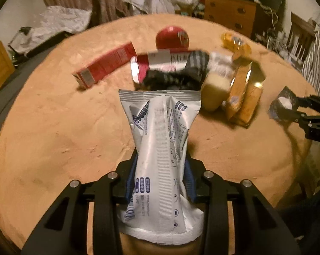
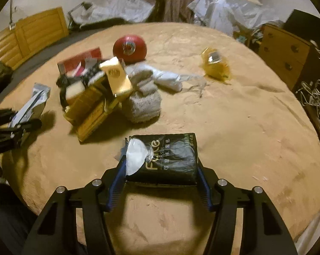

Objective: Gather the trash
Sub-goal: 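Carry tissue pack and wrapper packet to the white bucket and release both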

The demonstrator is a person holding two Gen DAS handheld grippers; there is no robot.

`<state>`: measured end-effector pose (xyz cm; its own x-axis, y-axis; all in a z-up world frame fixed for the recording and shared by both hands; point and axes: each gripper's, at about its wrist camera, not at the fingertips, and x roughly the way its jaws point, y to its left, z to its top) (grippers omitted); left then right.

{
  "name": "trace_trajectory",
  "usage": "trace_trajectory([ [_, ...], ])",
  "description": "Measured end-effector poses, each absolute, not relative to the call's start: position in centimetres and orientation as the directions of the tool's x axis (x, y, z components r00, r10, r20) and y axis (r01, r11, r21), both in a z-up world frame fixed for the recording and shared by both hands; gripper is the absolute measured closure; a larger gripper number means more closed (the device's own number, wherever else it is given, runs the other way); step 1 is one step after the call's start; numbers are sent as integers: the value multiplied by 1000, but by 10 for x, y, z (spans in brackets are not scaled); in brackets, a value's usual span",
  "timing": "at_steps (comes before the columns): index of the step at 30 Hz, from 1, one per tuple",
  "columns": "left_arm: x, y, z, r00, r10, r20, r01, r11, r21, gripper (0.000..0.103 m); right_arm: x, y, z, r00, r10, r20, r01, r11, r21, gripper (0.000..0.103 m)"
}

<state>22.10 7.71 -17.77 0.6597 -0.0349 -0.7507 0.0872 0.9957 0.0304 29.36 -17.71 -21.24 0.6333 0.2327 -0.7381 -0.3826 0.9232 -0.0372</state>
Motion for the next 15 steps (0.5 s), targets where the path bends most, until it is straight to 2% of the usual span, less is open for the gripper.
trace_trajectory([
  [9, 171, 49, -122, 785, 11, -619, 0, 1000, 17, 67, 230, -172, -149, 774, 289, -563, -352, 936, -4, 43],
  [15, 135, 23, -85, 874, 41, -484, -50, 999, -6, 67, 183, -170, -110, 855, 301, -422, -333, 943, -1, 43],
])
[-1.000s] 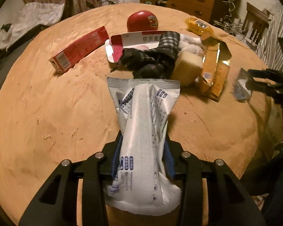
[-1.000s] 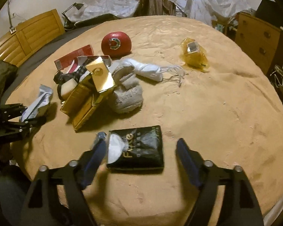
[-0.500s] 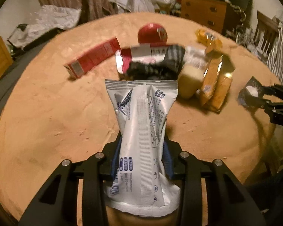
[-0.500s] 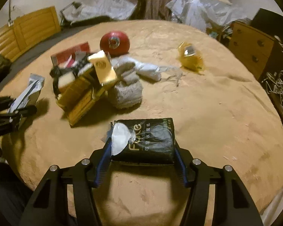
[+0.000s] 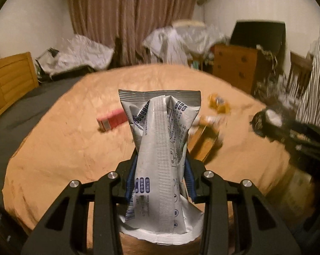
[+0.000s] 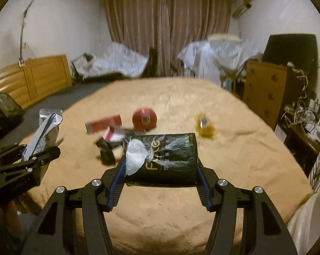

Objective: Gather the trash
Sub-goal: 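Carry tissue pack and wrapper packet to the white bucket and release both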

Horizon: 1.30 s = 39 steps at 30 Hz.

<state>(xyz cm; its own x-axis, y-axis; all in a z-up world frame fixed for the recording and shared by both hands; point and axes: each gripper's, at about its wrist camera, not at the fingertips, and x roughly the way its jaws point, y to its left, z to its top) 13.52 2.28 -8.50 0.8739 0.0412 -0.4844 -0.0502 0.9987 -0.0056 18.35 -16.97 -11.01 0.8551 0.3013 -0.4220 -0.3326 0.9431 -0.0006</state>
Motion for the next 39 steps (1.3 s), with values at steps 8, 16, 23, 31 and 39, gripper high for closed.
trace_trajectory([
  [8, 94, -2, -58, 949, 107, -296, -109, 994, 11, 66, 140, -177, -93, 908, 303, -289, -310, 950, 23, 42],
  [16, 82, -14, -57, 960, 115, -255, -114, 993, 20, 66, 118, -187, -91, 919, 299, -257, -298, 954, 40, 42],
  [23, 85, -6, -56, 959, 106, -263, -108, 994, 7, 66, 116, -187, -90, 917, 300, -262, -298, 953, 45, 42],
  [31, 90, -8, -54, 958, 81, -275, -84, 997, 2, 66, 110, -198, -80, 921, 293, -259, -294, 955, 37, 42],
  [39, 107, -55, -44, 957, -46, -286, 45, 999, -9, 66, 97, -246, -56, 940, 207, -271, -210, 978, 21, 42],
])
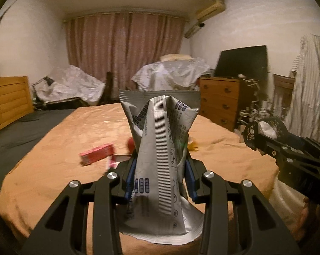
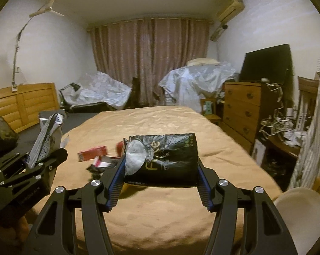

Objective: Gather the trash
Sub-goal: 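Carry tissue pack and wrapper packet to the white bucket and release both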

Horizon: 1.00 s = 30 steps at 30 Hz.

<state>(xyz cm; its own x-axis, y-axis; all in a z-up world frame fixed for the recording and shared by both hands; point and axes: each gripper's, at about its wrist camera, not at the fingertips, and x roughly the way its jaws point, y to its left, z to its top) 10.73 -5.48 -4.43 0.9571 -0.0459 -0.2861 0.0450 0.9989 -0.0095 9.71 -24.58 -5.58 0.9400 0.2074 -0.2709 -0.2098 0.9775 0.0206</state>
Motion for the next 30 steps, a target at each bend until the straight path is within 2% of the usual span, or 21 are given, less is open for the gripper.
trace_trajectory([
  [9, 132, -138, -41, 913, -234, -335, 242, 970, -19, 66, 82, -345, -36, 952, 50, -302, -53, 999, -1, 42],
  [14, 139, -192, -42, 867, -339, -365, 355, 934, -25, 66, 77, -416, -32, 934, -28, -355, 30, 1000, 0, 42],
  [23, 155, -290, -55, 711, -506, -489, 536, 839, -88, 66, 80, -555, -46, 838, -129, -530, 153, 988, 1, 41],
  [30, 176, -348, -78, 549, -558, -622, 622, 770, -142, 66, 106, -629, -73, 715, -83, -695, 156, 987, 42, 42],
])
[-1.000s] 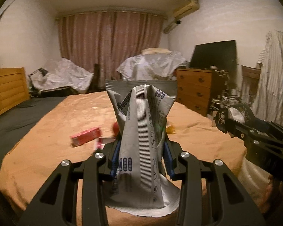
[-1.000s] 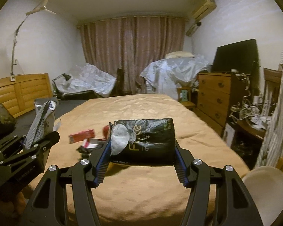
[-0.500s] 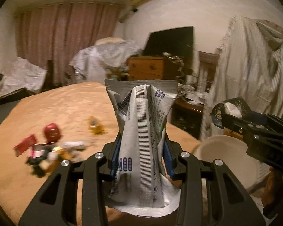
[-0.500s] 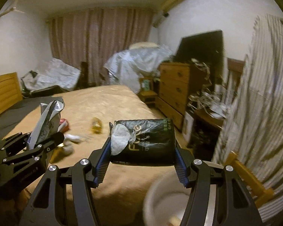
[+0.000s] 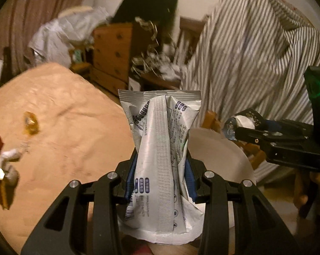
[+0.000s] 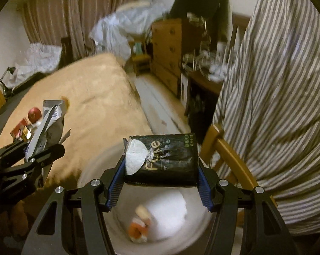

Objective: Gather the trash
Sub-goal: 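Carry tissue pack and wrapper packet to the white bucket and release both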

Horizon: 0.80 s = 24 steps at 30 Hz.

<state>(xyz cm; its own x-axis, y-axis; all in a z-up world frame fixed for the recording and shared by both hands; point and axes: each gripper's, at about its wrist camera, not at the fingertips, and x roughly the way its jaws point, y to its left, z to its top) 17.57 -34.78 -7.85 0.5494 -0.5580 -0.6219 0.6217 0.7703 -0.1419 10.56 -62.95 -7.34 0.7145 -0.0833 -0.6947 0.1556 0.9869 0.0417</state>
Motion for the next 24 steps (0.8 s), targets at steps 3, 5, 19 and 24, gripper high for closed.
trace_trajectory([
  [3, 186, -365, -90, 479, -558, -678, 641, 750, -165, 66, 114, -645, -83, 662, -46, -748, 145, 987, 68, 41],
  [5, 191, -376, -100, 429, -552, -716, 650, 739, -180, 66, 123, -655, -89, 628, -19, -778, 138, 987, 87, 41],
  [19, 204, -382, -120, 391, -515, -763, 644, 746, -173, 65, 121, -643, -123, 559, 31, -829, 121, 986, 118, 41],
  [24, 205, -383, -119, 410, -504, -760, 638, 754, -156, 49, 120, -642, -122, 568, 30, -822, 122, 985, 120, 35],
])
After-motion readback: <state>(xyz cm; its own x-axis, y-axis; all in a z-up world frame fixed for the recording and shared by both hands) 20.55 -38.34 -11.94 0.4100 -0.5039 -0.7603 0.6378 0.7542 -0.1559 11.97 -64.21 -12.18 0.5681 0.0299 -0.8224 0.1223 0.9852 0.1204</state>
